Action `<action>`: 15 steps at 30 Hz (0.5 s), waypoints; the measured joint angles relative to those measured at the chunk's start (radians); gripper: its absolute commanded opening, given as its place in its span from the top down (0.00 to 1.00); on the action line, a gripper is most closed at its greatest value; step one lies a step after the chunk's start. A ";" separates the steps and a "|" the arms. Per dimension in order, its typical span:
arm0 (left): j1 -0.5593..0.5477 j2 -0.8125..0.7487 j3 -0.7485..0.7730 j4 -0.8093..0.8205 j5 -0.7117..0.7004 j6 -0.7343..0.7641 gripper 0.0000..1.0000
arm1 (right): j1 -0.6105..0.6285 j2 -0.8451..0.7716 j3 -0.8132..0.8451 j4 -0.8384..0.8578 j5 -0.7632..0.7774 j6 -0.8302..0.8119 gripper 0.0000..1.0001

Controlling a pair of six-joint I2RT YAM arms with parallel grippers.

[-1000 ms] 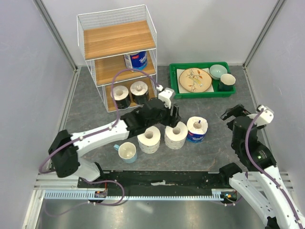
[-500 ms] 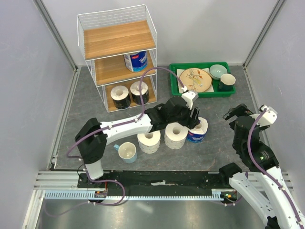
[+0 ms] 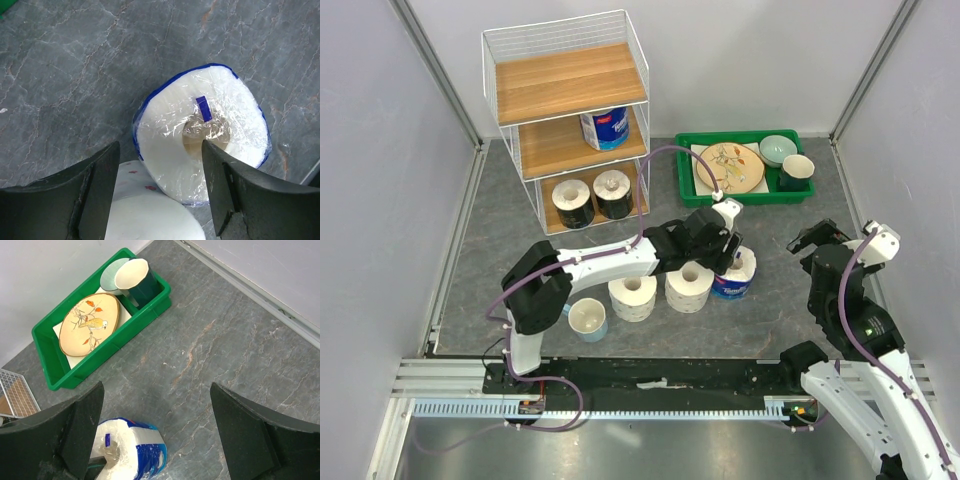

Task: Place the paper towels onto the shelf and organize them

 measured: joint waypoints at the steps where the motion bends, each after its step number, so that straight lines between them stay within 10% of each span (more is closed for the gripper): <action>1: 0.000 0.000 0.000 0.000 -0.003 0.001 0.28 | 0.000 0.000 -0.002 0.000 -0.001 0.000 0.04; 10: 0.000 0.034 0.026 -0.003 -0.006 0.005 0.34 | 0.000 0.000 -0.008 0.000 -0.006 0.000 0.04; 15: -0.001 0.071 0.061 -0.005 -0.006 0.005 0.53 | 0.000 0.000 -0.008 0.000 -0.012 -0.003 0.04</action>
